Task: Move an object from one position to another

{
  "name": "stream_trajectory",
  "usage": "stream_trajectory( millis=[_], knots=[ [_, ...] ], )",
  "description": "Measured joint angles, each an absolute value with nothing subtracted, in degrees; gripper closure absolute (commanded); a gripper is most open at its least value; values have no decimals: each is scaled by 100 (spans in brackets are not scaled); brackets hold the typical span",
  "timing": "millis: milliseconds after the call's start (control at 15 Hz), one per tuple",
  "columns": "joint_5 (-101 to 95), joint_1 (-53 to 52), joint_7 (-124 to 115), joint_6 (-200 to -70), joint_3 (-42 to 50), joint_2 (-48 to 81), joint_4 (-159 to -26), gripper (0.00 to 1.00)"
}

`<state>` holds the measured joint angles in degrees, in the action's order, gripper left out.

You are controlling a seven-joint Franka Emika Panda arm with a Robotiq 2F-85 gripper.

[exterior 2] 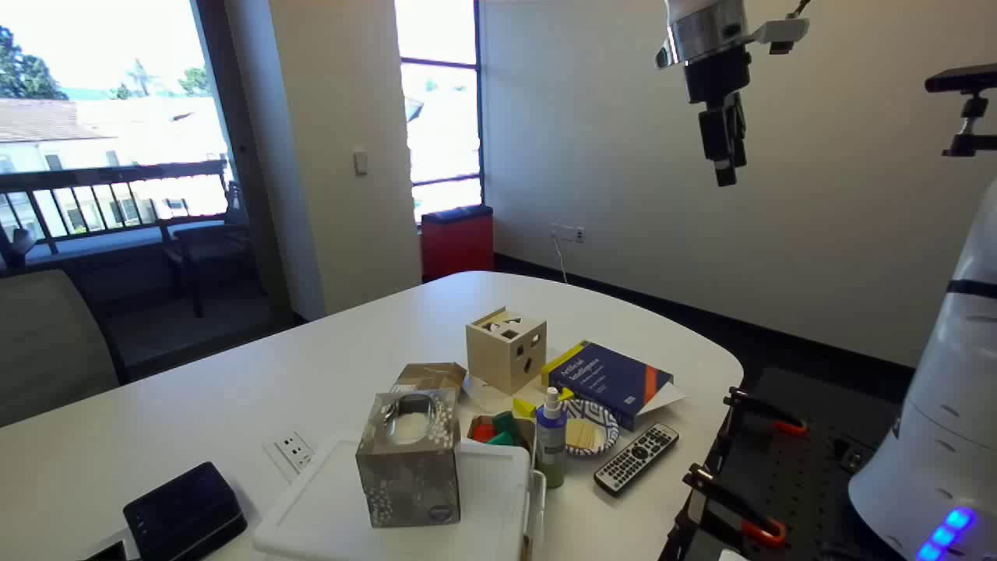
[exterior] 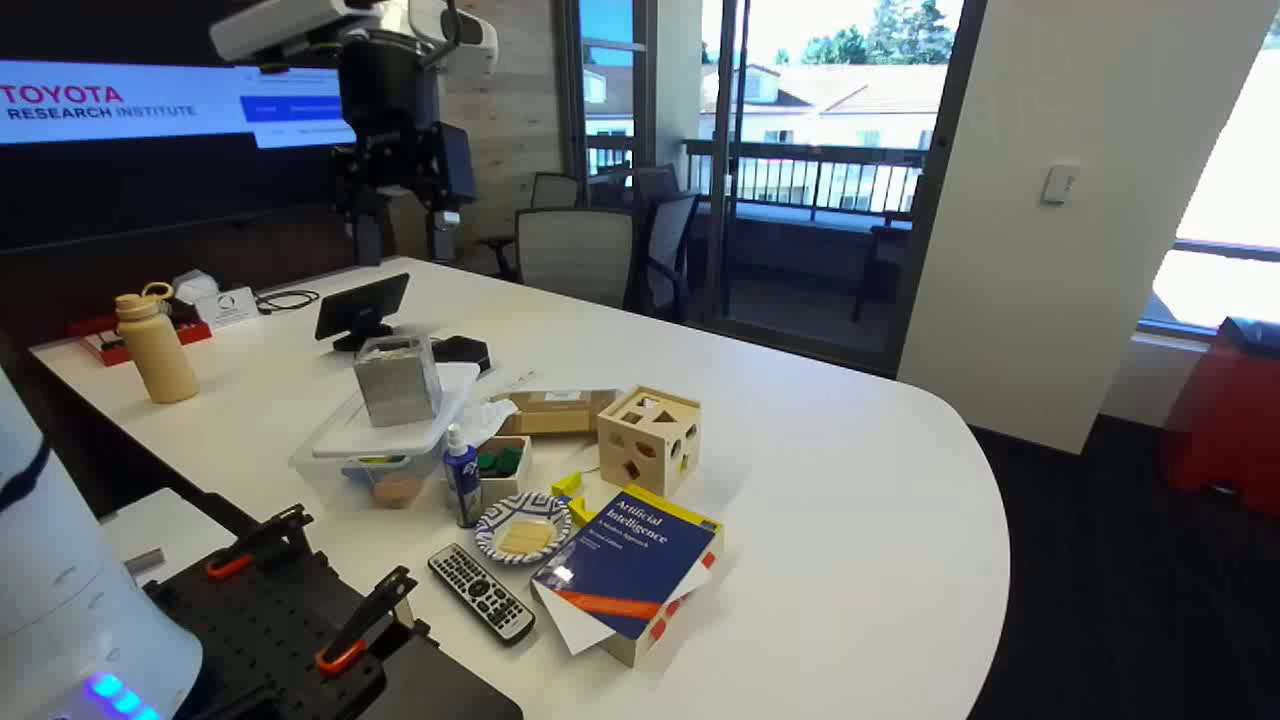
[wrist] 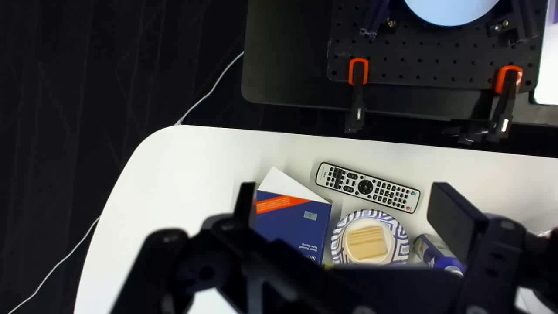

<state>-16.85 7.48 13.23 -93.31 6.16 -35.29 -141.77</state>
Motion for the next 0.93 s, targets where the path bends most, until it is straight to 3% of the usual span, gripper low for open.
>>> stream_trajectory(
  millis=[533,933],
  knots=[
    [-1511,690,1174,-9436,625,-3448,-14171,0],
    [-167,362,-528,-11176,302,-1816,-13757,0]
  ],
)
